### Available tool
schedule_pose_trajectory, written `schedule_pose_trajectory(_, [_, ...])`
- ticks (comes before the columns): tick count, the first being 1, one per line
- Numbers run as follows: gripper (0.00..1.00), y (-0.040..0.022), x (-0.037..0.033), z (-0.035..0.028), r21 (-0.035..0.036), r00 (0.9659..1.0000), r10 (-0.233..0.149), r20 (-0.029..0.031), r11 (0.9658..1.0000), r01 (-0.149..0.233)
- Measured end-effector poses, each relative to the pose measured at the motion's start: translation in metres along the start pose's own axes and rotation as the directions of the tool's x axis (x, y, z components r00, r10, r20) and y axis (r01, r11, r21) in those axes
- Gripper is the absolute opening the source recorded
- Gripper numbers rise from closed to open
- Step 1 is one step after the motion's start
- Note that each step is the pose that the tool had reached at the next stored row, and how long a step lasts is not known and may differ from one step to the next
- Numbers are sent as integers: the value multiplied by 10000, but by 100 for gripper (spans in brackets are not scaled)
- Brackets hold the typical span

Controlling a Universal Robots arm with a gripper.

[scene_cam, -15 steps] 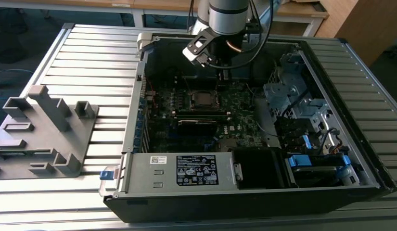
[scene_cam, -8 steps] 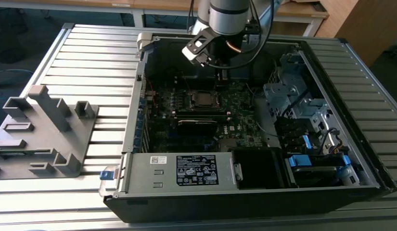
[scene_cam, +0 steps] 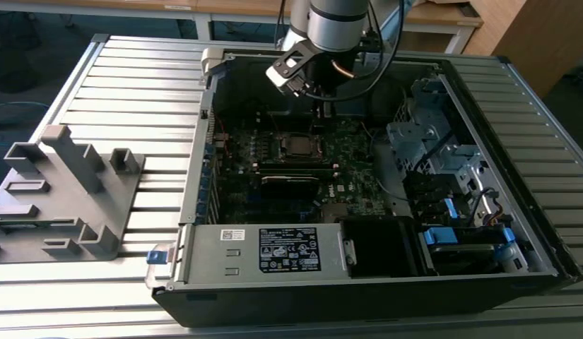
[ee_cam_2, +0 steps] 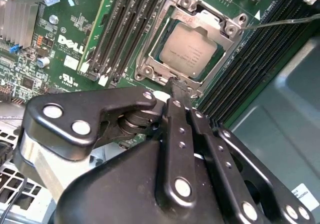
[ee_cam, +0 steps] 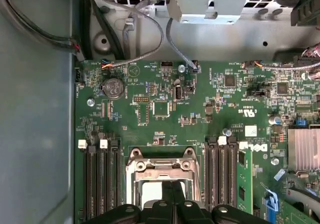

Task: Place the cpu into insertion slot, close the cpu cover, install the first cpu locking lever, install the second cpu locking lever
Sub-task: 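Close the cpu cover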

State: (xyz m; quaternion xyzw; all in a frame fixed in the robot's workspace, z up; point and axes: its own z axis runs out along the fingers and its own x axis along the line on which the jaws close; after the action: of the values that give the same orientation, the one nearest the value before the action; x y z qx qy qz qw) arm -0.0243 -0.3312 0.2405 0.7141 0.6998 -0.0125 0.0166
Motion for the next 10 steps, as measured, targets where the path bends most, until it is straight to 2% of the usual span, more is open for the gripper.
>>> schedule_pose_trajectory(5, [10, -78, 0, 16, -10, 10000, -3, -4, 10000, 3])
schedule_pose_trajectory(10, [10, -130, 0, 54, -31, 10000, -96, -12, 9999, 96])
